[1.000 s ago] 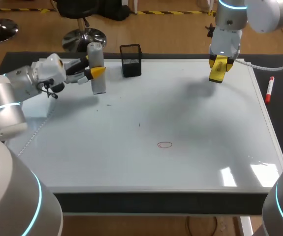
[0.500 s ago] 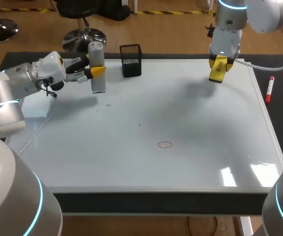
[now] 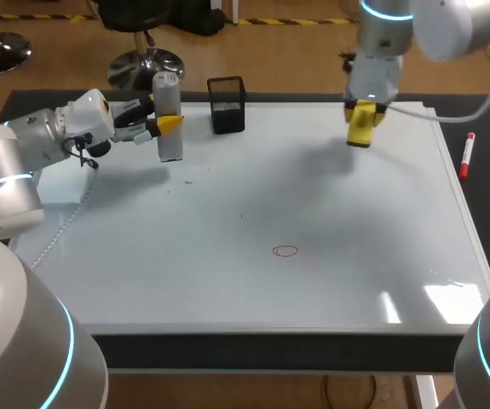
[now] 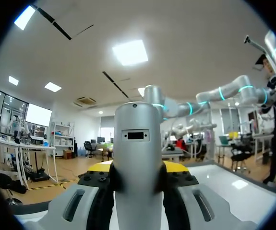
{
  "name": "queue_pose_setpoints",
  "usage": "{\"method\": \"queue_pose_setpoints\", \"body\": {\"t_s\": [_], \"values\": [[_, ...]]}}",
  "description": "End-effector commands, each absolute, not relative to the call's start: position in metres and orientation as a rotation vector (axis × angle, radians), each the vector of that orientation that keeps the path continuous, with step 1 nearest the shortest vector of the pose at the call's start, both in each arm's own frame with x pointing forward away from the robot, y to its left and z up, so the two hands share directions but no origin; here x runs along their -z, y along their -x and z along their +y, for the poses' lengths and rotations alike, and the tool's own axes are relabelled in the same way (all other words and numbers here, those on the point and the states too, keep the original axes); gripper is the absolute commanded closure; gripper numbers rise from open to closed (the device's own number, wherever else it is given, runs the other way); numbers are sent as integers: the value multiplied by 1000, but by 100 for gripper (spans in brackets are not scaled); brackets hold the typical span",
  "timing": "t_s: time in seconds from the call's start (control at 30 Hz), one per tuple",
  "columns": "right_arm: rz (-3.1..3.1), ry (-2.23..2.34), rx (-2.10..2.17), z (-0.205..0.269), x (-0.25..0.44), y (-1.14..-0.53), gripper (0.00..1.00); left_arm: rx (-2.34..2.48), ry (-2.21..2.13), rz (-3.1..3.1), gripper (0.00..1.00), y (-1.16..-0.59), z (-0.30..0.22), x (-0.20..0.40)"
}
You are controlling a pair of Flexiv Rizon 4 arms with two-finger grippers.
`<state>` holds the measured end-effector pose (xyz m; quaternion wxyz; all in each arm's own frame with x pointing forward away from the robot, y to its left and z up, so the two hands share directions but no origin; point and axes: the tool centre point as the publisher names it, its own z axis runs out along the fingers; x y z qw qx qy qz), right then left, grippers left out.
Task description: Pick up the inspection probe, press it on each red-marked spot on the whiteboard one by one, put down the probe, pick up the eraser, and wipe off all the red marks.
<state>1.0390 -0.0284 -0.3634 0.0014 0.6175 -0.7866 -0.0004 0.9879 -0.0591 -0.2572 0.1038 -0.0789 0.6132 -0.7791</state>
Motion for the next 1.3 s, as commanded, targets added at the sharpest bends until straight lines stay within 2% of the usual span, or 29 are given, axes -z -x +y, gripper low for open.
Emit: {"method": "queue_pose_setpoints", "body": {"t_s": [0.03,0.33,0.7,1.3], "values": [[-2413,-2033,-36,3,356,-1025,100,2297,234,1808,100,-988,-59,256],[-2308,-2271,34,69,348,-982,100,2297,234,1808,100,-988,-59,256],[-2169,-2423,73,126,340,-937,100,2297,234,1808,100,-988,-59,256],[-1991,-2502,230,187,369,-839,100,2297,234,1808,100,-988,-59,256]]}}
